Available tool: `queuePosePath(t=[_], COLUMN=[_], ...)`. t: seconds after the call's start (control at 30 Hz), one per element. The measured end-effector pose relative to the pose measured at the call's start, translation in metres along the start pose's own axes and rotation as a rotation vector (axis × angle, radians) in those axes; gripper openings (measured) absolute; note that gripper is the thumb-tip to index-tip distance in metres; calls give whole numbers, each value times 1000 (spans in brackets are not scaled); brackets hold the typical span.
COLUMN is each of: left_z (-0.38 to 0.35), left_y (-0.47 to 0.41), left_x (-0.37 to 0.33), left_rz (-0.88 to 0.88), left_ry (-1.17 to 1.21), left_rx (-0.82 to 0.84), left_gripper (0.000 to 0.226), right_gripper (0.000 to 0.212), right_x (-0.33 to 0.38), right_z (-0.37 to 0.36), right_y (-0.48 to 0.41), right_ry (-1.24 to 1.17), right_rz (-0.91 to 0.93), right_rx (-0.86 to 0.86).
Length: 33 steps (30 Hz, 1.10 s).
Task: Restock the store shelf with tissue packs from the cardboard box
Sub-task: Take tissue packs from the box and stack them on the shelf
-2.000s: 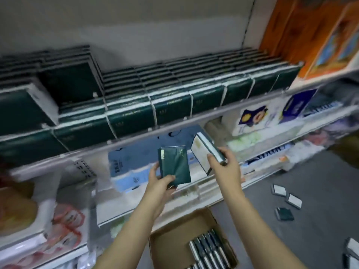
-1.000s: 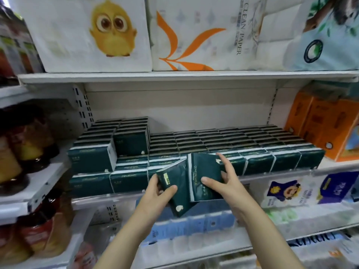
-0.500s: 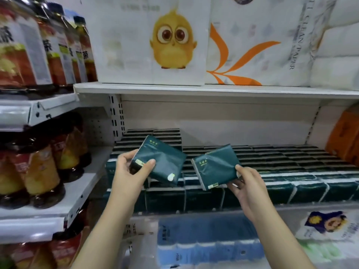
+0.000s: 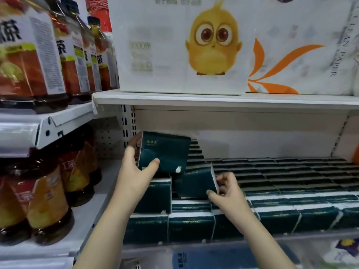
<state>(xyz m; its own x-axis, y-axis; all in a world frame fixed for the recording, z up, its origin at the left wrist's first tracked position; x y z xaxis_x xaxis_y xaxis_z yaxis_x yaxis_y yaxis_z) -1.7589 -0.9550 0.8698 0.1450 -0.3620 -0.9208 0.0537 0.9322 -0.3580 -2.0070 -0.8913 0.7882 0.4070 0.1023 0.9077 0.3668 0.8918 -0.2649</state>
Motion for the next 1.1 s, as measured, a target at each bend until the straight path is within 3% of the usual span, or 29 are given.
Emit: queuePosePath(t=[0.07,0.3,0.47,0.53,0.6,0.67,0.7,0.83,1.0,1.1], left_z=[1,4,2,2,-3,-13,-18,-29,-40,-44], left_y=[-5,-12,-13,-12,-11,-8,-6,1,7,9], left_x=[3,9,8,7,3,-1,-3,-12,-12,-11], left_rz=[13,43,68,81,83,67,54,-2,-94,-163], left_ry=[-37,-217,-213,-185,-217,-266,-273,-260,-379,-450], left_rx=[7,-41,2,39,93,172,212,273,324,362], left_gripper=[31,34,34,37,39,43,43,38,38,56], right_gripper=[39,50,95,84,49,18,15,40,53,52], right_x=[7,4,5,11,28,45,51,56,51,35], right_z=[-2,-19,-22,-15,-5,2,2,0,4,14], right_y=[-4,-11,-12,-12,-10,-5,-5,-6,1,2], right_ry=[218,368,331,338,318,164,35,-389,-332,-391], right_rz=[48,89,84,127,249,311,304,246,246,193], right_rx=[-6,-15,34,-27,-146,-195,-167,-29,62,11])
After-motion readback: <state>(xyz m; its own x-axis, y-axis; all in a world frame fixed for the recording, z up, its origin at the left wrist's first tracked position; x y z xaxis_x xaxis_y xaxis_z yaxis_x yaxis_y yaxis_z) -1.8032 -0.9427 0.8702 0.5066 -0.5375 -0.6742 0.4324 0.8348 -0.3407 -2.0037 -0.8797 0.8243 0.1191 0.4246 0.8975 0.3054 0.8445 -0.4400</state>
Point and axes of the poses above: each hand's wrist, its own y-axis away from the middle knuckle, its own z-axis out of the back of the hand, x = y × z, the point moved 8 cm from there along -y, towards the middle knuckle, and after that the axes turned 5 degrees about z, right-handed, at the moved point
